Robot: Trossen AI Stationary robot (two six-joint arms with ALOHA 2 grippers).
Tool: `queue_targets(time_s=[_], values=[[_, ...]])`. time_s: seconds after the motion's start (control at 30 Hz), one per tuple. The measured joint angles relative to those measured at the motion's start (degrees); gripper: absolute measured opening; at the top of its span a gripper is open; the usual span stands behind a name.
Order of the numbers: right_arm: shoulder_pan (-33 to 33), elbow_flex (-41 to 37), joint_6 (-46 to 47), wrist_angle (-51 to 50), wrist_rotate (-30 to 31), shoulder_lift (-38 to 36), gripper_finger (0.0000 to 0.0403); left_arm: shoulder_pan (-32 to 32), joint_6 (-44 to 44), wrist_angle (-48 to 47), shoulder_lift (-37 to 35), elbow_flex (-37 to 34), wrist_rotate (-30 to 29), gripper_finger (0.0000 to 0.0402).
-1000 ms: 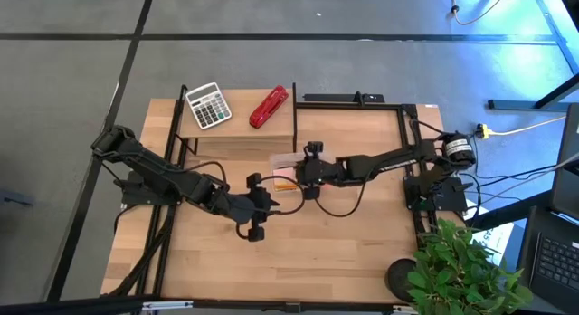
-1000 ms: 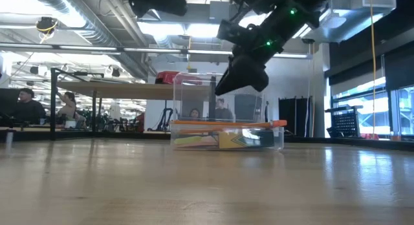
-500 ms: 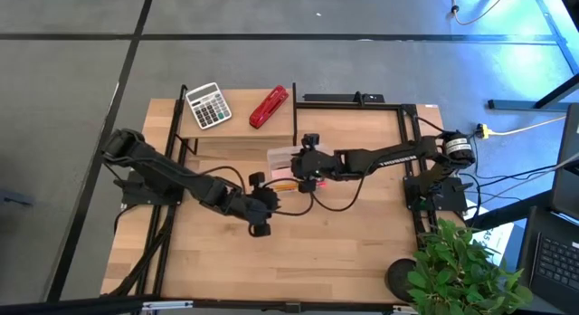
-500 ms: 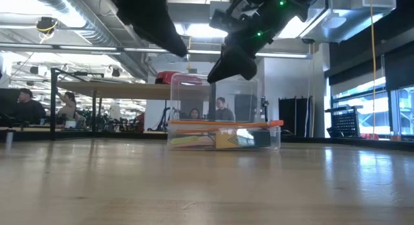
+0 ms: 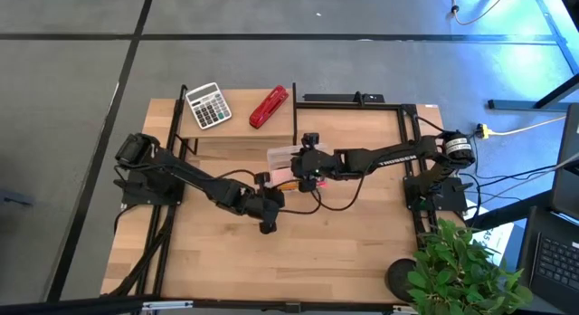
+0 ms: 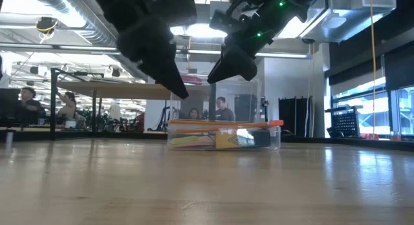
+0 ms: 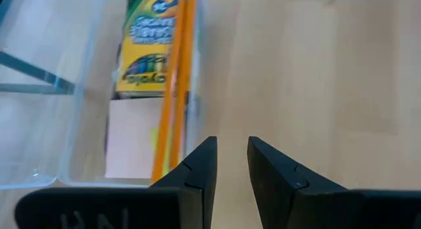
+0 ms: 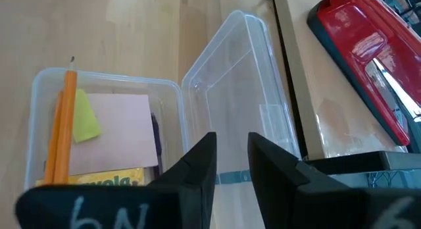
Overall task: Pack school essentials
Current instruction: Put the orange pencil into the supply box
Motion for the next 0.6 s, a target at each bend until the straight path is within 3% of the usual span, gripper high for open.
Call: queue_targets(time_s=[0.2, 0.6], values=[[0.0, 0.0, 0.02, 0.0, 0.02, 0.0, 0.009, 1.35, -0.2, -0.33, 1.7, 0.0, -6.41, 0.0078], [0.0, -0.04, 0.96, 0.11, 0.08, 0.0, 0.009, 4.23, -0.13, -0.65, 5.82, 0.02, -6.76, 0.0078]])
